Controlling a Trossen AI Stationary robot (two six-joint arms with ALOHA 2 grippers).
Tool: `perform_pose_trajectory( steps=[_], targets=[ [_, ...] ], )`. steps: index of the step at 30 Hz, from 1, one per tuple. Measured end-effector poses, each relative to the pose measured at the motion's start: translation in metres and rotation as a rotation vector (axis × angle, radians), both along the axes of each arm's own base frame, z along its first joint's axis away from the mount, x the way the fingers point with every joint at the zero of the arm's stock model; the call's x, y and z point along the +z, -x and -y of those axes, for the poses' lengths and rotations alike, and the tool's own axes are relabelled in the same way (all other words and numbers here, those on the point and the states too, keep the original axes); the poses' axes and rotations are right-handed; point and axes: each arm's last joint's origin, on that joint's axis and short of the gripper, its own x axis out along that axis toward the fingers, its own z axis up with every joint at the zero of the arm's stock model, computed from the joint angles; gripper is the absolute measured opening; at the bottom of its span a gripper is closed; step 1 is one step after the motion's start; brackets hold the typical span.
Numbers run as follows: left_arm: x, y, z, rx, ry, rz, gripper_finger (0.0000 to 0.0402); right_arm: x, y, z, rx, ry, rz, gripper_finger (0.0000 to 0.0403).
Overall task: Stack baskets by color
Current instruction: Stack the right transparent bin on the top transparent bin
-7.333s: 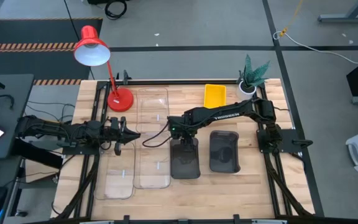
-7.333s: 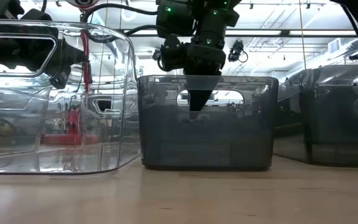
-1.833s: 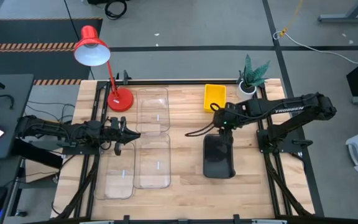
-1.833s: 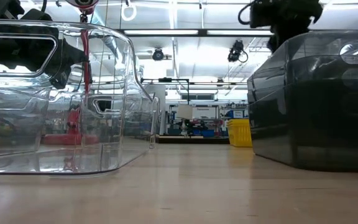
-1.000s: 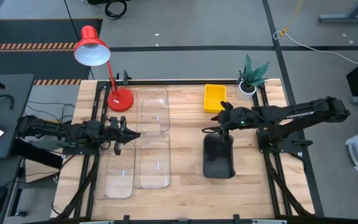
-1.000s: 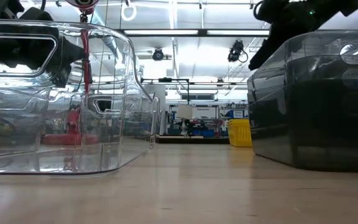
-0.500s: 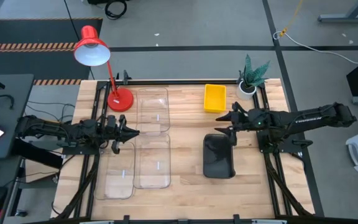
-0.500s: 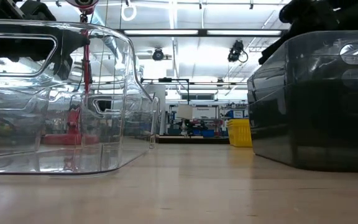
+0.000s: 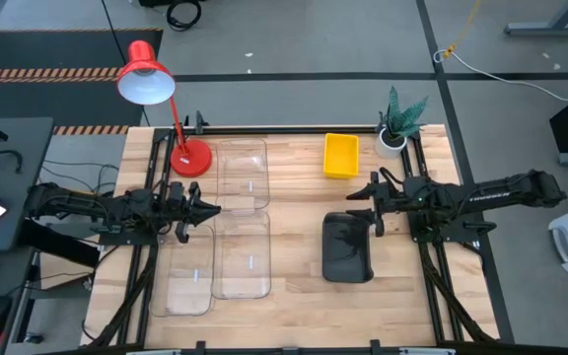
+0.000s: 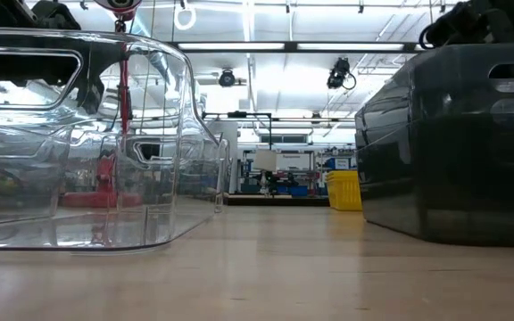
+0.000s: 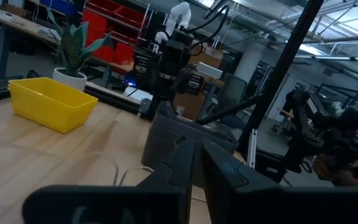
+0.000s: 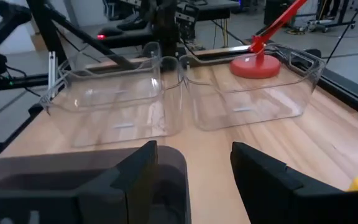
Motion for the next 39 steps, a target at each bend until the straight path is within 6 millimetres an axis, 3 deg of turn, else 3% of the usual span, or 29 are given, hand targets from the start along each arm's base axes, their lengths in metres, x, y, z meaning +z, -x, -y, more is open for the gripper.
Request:
perform_pose_trajectory(
  steps=[7,16,25,32,39],
  targets=[
    [0.002,0.0,0.0,-0.009,0.126,0.005,0.0022,-0.011,0.003,-0.001,0.032,-0.021,0.043,0.0209],
    [0.027,-0.005,0.0,-0.002,0.104,-0.099,0.0025,-0.028,0.009,-0.001,0.052,0.014,0.137,0.0209],
    [0.021,-0.01,0.003,-0.052,0.058,-0.181,0.0067,-0.028,0.01,0.0,0.097,0.008,0.138,0.0193],
    [0.016,-0.016,0.008,-0.085,0.101,-0.232,0.0075,-0.025,0.01,0.005,-0.046,-0.011,0.165,0.0181],
    [0.034,-0.025,0.016,-0.129,0.081,-0.308,0.0074,-0.026,0.01,0.005,-0.074,-0.026,0.163,0.0182]
  ],
)
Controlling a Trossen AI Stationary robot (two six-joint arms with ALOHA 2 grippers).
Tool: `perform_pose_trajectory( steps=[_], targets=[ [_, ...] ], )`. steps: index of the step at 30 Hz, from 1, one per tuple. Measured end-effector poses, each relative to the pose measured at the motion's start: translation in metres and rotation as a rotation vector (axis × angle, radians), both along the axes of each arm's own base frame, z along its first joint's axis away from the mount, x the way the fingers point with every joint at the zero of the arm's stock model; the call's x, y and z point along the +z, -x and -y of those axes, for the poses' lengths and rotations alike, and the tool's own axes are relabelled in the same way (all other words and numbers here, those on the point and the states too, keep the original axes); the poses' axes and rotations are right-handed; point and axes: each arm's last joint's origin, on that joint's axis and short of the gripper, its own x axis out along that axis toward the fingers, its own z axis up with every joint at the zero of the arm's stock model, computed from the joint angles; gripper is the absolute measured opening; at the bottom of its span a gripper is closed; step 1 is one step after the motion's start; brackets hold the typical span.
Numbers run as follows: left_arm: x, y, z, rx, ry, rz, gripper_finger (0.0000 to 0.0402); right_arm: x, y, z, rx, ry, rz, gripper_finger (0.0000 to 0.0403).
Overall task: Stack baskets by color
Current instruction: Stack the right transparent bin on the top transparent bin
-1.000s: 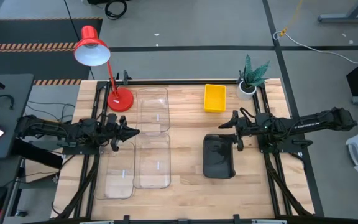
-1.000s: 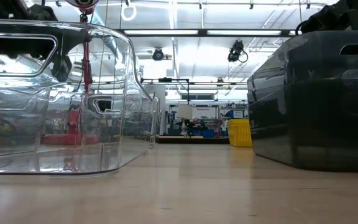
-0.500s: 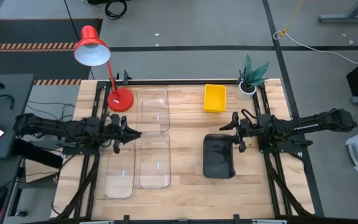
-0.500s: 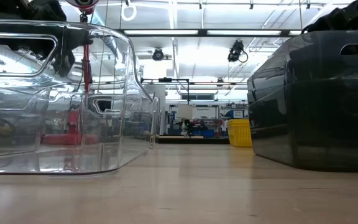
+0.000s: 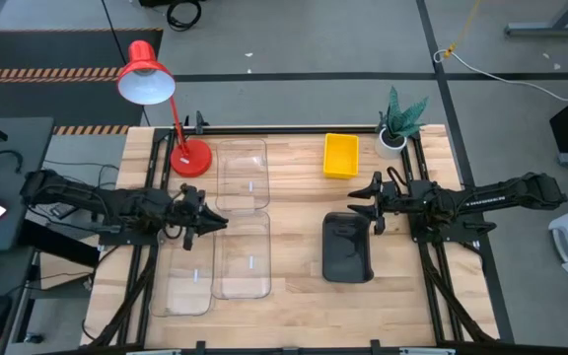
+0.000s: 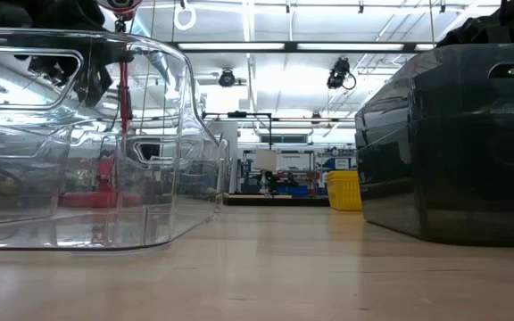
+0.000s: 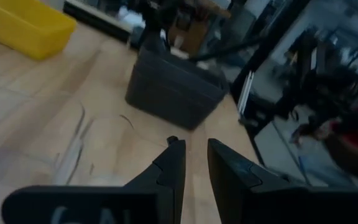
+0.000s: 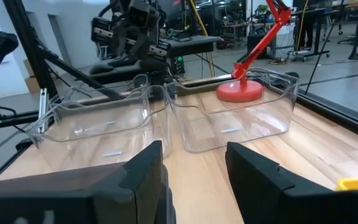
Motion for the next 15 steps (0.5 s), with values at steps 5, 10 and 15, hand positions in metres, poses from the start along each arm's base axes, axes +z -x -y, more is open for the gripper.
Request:
perform_pose_trajectory(
  steps=[5,10,15],
  targets=[
    [0.006,-0.011,0.009,-0.031,-0.031,-0.111,0.0074,0.0,0.0,0.0,0.0,0.0,0.0,0.0181],
    [0.008,-0.024,0.021,-0.081,-0.063,-0.168,0.0074,0.0,0.0,0.0,0.0,0.0,0.0,0.0181],
    [0.014,-0.035,0.035,-0.134,-0.076,-0.197,0.0073,0.0,0.0,0.0,0.0,0.0,-0.001,0.0182]
  ],
)
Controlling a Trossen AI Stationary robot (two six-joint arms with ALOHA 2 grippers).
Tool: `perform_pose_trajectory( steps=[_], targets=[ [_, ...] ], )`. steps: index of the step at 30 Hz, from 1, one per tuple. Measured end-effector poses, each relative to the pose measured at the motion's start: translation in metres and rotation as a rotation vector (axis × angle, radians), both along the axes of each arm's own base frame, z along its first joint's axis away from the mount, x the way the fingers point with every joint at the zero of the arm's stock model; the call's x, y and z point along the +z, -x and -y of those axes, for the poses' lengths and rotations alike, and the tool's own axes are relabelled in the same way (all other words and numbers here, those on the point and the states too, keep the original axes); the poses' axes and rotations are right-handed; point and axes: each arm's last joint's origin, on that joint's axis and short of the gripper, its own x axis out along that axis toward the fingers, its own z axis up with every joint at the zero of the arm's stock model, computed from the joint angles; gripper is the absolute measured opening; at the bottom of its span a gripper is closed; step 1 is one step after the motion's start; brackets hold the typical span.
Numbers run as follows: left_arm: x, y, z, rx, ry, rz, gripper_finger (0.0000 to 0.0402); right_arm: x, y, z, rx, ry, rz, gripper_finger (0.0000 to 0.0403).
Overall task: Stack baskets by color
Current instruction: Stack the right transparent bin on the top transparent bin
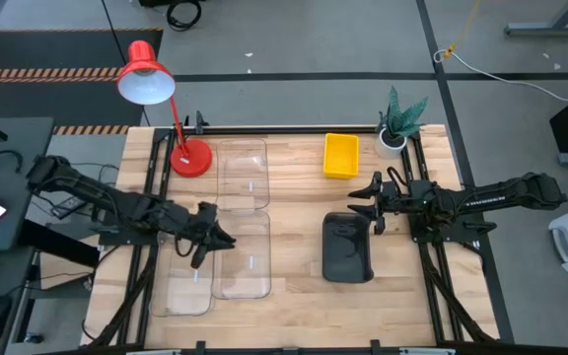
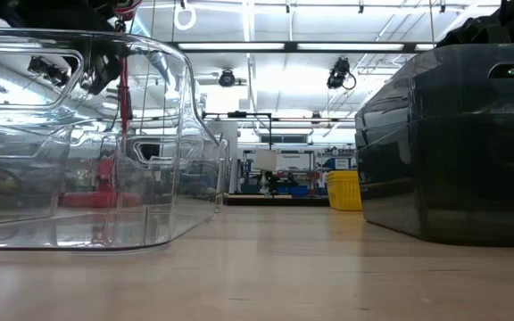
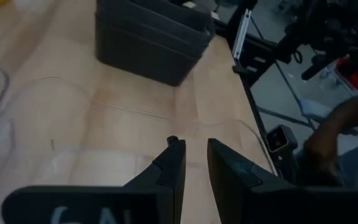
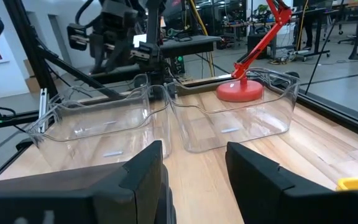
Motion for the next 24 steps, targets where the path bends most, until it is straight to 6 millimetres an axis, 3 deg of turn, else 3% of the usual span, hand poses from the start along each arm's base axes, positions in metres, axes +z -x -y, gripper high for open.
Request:
perform_pose_trajectory(
  steps=[15,24],
  targets=[
    [0.025,-0.037,0.037,-0.042,0.068,-0.164,0.0073,0.0,0.0,0.0,0.001,0.0,0.0,0.0183],
    [0.019,-0.057,0.068,-0.039,0.126,-0.326,0.0073,0.0,0.0,0.0,0.001,0.0,0.0,0.0183]
  ],
)
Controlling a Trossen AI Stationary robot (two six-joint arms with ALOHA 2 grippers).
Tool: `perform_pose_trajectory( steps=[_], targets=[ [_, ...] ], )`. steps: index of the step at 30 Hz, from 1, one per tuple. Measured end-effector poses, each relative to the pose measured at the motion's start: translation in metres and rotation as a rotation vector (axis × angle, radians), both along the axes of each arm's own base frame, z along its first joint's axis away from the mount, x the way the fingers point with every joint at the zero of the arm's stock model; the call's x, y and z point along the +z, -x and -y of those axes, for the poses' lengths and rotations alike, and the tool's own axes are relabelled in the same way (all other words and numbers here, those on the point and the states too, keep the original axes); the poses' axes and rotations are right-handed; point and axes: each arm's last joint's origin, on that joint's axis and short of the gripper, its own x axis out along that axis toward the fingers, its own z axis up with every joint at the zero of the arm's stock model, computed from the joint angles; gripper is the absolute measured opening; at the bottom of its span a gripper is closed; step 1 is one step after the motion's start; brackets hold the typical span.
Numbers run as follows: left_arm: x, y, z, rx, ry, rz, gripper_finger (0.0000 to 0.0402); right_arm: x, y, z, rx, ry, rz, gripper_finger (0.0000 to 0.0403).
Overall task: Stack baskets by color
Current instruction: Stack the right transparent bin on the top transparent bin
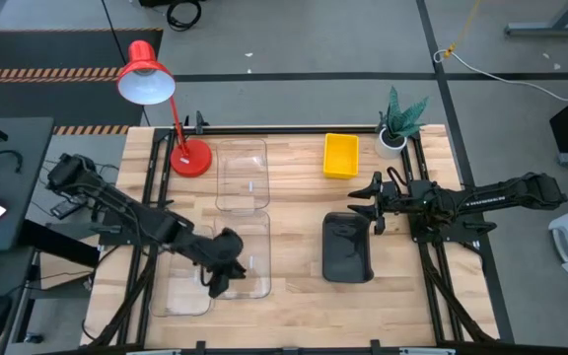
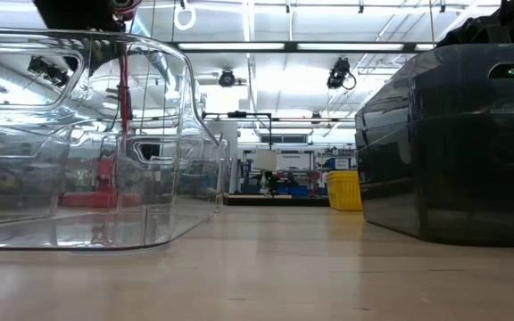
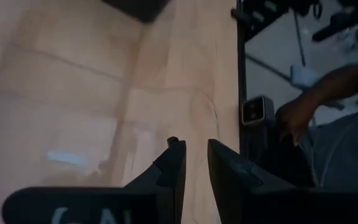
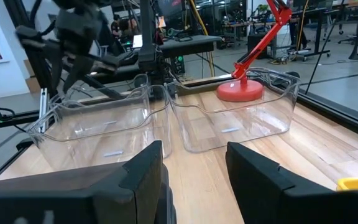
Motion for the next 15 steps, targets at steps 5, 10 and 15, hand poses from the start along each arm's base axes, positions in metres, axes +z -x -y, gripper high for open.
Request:
perform_pose_trajectory(
  steps=[5,10,15],
  targets=[
    [0.003,-0.012,0.023,-0.02,-0.04,-0.108,0.0073,0.0,0.0,0.0,0.0,0.0,0.0,0.0183],
    [0.005,-0.025,0.042,-0.042,-0.119,-0.208,0.0073,0.0,0.0,0.0,0.0,0.0,0.0,0.0183],
    [0.008,-0.036,0.059,-0.104,-0.138,-0.241,0.0073,0.0,0.0,0.0,-0.001,0.0,0.002,0.0183]
  ],
)
